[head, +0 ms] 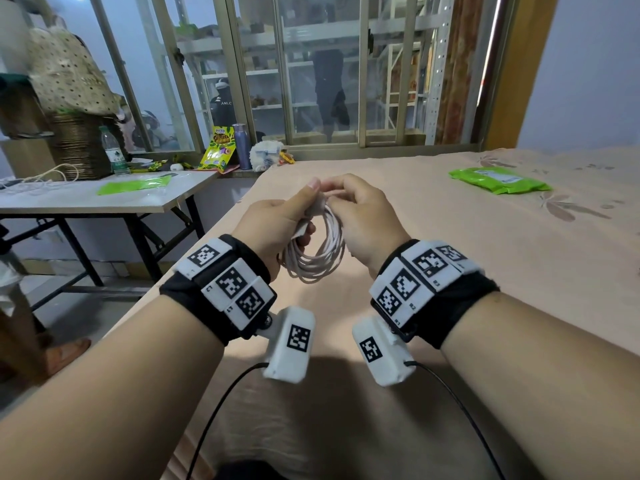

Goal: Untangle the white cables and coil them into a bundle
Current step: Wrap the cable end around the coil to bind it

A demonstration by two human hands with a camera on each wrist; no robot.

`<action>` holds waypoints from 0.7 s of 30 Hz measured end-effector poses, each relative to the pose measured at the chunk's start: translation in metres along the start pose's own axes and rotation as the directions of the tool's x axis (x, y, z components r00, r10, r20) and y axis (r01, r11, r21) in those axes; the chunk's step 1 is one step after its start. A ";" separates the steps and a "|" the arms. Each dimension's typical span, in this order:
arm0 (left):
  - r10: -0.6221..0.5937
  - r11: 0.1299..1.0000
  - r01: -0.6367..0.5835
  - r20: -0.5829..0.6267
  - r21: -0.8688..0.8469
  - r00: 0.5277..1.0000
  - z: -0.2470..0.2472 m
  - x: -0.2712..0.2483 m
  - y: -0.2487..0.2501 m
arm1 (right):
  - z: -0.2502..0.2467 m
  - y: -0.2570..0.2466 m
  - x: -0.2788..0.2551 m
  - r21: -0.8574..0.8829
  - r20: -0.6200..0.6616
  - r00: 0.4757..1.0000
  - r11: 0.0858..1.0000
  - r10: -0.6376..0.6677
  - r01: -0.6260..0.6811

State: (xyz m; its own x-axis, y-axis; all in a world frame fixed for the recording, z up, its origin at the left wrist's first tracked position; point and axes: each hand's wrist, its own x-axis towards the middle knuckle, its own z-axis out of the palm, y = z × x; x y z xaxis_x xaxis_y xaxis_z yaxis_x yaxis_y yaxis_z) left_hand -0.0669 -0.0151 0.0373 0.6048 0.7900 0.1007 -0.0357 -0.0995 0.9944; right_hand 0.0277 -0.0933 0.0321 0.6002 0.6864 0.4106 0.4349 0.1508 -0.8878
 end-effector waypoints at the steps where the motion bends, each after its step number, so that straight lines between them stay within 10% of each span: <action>1: -0.008 1.000 0.008 -0.008 -0.016 1.000 -0.001 0.000 0.001 | 0.000 -0.001 -0.002 0.007 0.004 0.999 0.999 -0.040 0.039; 12: -0.024 0.998 0.019 -0.090 -0.054 0.996 -0.004 0.002 -0.002 | 0.005 0.006 -0.021 -0.297 0.083 0.905 0.856 -0.418 0.422; 21: 0.048 0.998 -0.050 -0.070 -0.027 0.996 -0.003 -0.008 -0.006 | 0.005 -0.001 -0.017 -0.103 -0.085 0.964 0.965 -0.252 0.243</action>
State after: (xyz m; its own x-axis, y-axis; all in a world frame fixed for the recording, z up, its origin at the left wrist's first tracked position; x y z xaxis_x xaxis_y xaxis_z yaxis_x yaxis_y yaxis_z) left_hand -0.0736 -0.0189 0.0308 0.5450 0.8249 0.1499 -0.0869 -0.1222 0.9887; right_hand 0.0137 -0.1011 0.0250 0.5260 0.5631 0.6373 0.6343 0.2395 -0.7351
